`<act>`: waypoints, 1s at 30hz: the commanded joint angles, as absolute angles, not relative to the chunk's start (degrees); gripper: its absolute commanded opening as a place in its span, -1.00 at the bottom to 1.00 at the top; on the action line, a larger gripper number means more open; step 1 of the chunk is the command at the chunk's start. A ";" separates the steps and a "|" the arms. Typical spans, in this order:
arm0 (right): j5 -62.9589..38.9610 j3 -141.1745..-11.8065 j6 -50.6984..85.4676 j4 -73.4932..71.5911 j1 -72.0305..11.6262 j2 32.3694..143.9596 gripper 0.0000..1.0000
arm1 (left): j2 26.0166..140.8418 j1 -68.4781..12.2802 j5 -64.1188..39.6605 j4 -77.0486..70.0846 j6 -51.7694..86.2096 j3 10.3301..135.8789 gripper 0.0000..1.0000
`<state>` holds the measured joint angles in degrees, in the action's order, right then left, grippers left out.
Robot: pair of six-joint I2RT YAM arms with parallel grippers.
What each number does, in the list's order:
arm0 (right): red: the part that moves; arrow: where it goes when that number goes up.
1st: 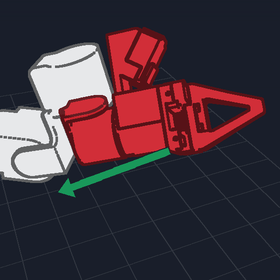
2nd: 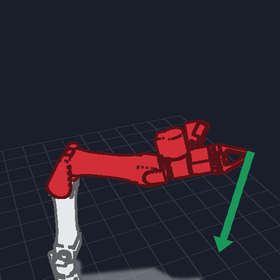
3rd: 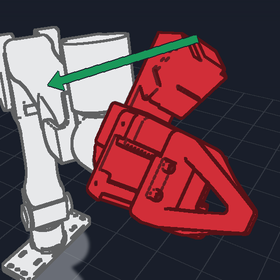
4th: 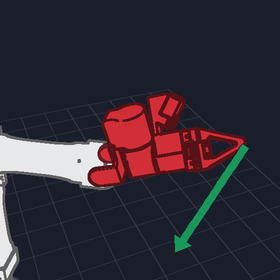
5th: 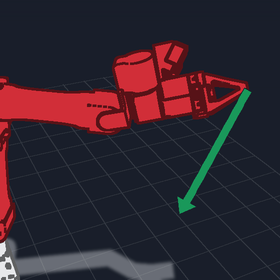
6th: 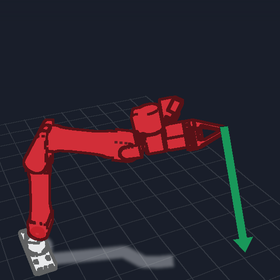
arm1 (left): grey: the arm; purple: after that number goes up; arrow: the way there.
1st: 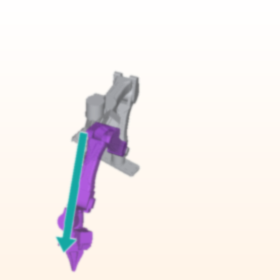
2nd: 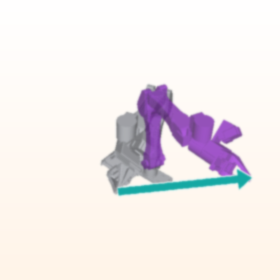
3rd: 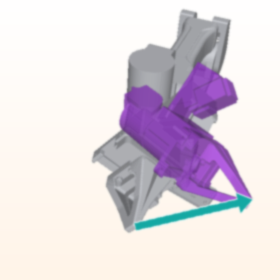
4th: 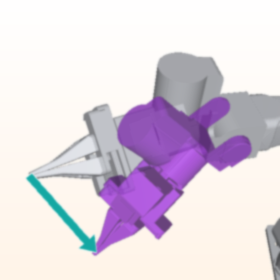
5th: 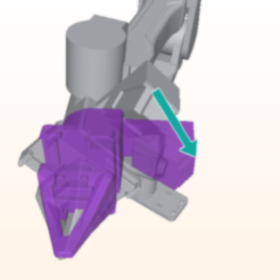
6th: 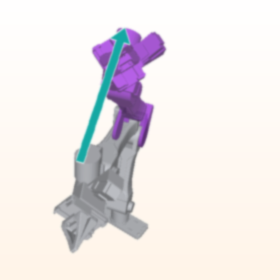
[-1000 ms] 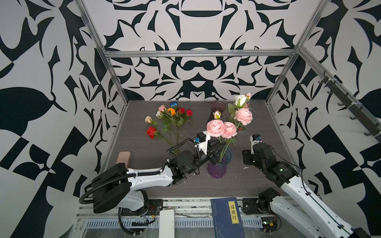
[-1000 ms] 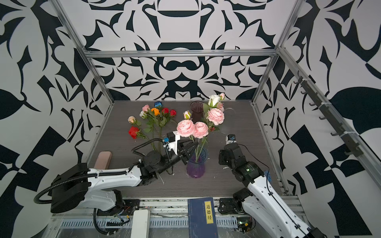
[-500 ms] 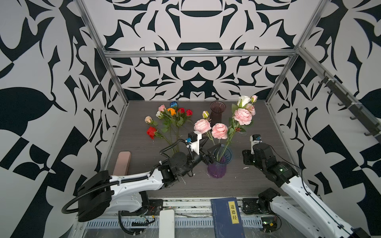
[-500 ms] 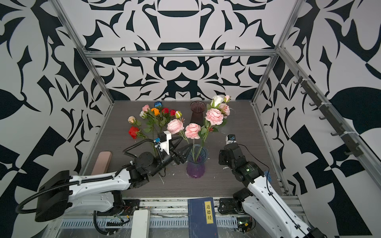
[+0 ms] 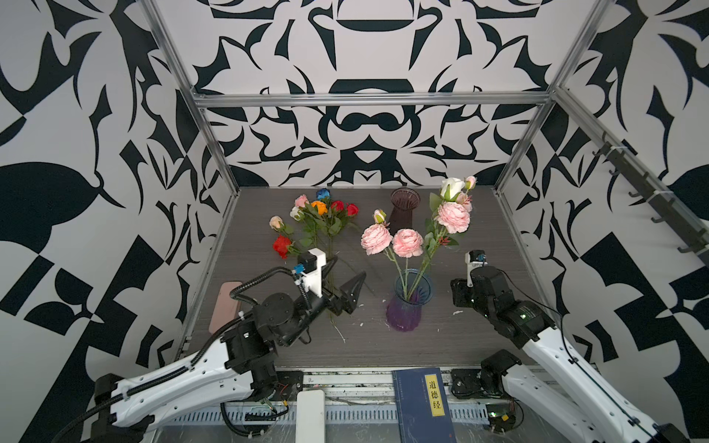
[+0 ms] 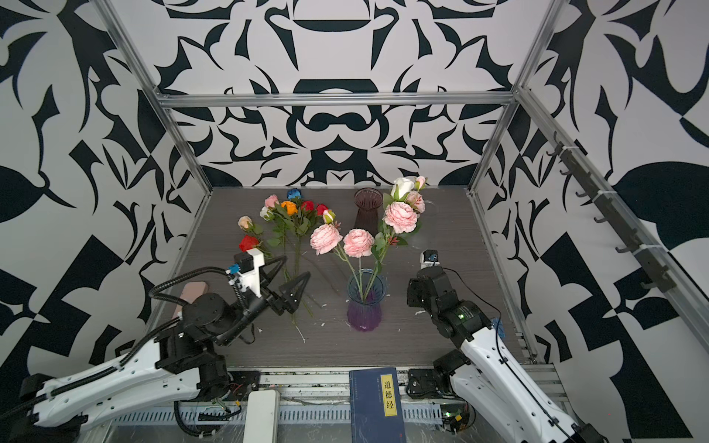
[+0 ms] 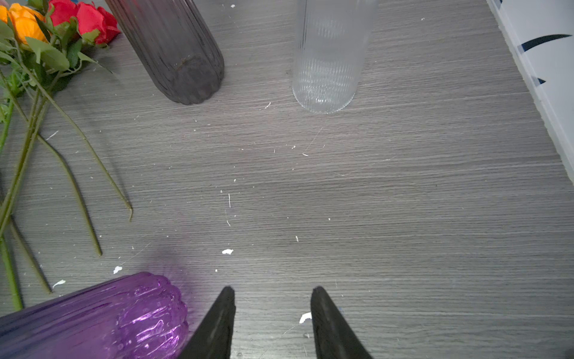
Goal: Arrange flowers in a vase
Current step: Place the flower in the vase, then rotate the flowers at the top-left of the table.
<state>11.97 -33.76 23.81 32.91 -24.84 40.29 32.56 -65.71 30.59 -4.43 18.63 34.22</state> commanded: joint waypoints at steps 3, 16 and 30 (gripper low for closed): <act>11.80 -34.24 23.38 31.46 -25.05 41.04 -0.11 | 26.12 -58.52 40.40 20.94 28.53 36.36 0.84; 11.60 -34.48 23.14 31.29 -25.05 42.19 -0.11 | 47.74 -26.67 -1.17 23.81 33.92 40.06 0.74; 11.58 -34.23 23.03 30.94 -25.05 41.61 -0.12 | 71.51 -18.81 -14.90 6.54 47.30 46.26 0.49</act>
